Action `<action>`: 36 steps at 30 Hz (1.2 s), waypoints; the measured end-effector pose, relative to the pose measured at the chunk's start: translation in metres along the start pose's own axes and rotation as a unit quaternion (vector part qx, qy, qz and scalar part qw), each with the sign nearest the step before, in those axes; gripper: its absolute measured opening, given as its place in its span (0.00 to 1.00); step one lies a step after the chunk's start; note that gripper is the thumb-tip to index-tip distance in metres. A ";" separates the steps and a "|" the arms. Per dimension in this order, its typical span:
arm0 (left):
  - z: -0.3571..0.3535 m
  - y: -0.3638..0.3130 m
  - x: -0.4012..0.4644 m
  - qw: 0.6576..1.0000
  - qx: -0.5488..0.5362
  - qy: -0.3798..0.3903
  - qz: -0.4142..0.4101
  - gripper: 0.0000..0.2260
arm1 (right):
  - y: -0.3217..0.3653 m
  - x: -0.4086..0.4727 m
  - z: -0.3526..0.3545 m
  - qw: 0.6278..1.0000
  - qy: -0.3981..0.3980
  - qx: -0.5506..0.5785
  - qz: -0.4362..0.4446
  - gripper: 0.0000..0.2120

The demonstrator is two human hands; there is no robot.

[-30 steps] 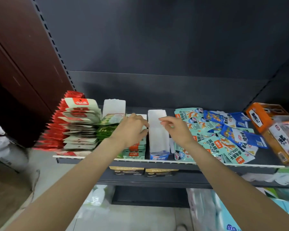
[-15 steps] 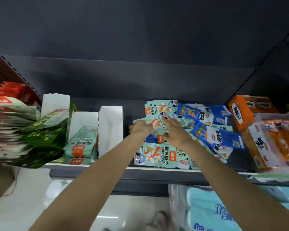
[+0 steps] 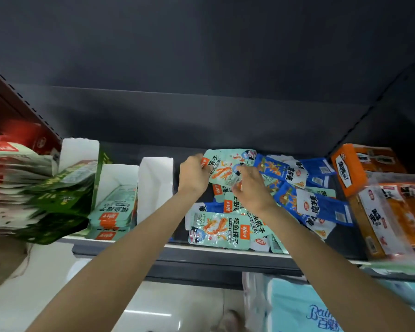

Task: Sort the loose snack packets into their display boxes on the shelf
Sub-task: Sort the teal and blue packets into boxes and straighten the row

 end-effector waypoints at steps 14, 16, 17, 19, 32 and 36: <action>0.195 0.004 -0.103 0.917 0.161 -0.117 -0.346 0.06 | 0.197 -0.041 0.004 0.965 -0.144 0.138 0.172 0.13; 0.214 0.022 -0.111 0.913 0.171 -0.119 -0.351 0.07 | 0.219 -0.036 -0.016 0.965 -0.126 0.152 0.175 0.11; 0.220 0.031 -0.114 0.911 0.182 -0.116 -0.351 0.07 | 0.228 -0.034 -0.026 0.966 -0.117 0.156 0.172 0.11; 0.226 0.050 -0.118 0.909 0.203 -0.101 -0.350 0.07 | 0.239 -0.031 -0.045 0.968 -0.099 0.162 0.164 0.12; 0.147 0.105 -0.103 0.785 0.559 0.073 -0.257 0.13 | 0.223 -0.021 -0.094 0.995 0.012 0.076 0.065 0.14; 0.135 0.099 -0.095 0.780 0.586 0.103 -0.192 0.12 | 0.205 -0.030 -0.076 0.990 -0.024 0.112 0.084 0.11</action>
Point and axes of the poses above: each hand's wrist, its own x-axis towards the middle knuckle, its own z-axis out of the back of the hand, y = z × x, the point moved 8 cm from there along x, towards the middle knuckle, and after that the axes turned 11 degrees about y, right-handed, at the moved point
